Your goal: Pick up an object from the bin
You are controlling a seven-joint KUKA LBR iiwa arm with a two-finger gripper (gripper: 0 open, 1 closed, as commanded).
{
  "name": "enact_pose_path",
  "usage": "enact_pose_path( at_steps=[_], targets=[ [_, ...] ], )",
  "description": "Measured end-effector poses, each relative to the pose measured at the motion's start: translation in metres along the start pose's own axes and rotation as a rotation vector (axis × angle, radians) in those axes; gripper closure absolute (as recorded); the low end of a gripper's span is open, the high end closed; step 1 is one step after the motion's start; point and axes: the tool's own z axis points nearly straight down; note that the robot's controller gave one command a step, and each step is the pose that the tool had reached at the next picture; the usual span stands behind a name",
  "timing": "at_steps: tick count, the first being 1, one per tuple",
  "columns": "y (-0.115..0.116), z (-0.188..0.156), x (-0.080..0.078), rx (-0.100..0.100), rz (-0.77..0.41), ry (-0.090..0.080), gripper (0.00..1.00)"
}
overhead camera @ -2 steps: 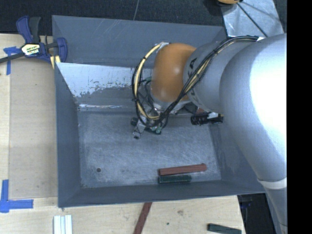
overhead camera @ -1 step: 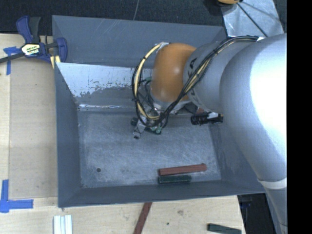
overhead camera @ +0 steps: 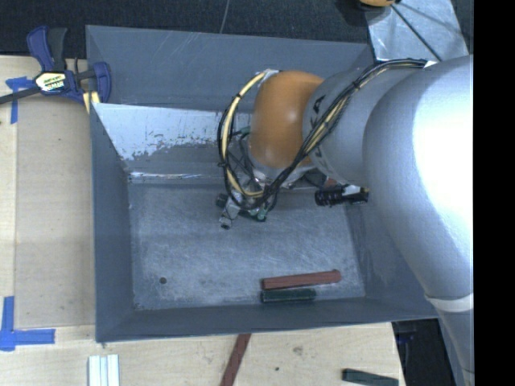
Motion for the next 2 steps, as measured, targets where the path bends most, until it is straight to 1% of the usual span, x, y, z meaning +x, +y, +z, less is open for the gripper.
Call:
enact_pose_path(
  at_steps=[1, 2],
  targets=[
    [-0.001, -0.003, 0.001, 0.002, 0.0, 0.002, 1.0],
    [-0.002, -0.019, 0.002, 0.006, 0.0, 0.009, 1.0]
  ],
)
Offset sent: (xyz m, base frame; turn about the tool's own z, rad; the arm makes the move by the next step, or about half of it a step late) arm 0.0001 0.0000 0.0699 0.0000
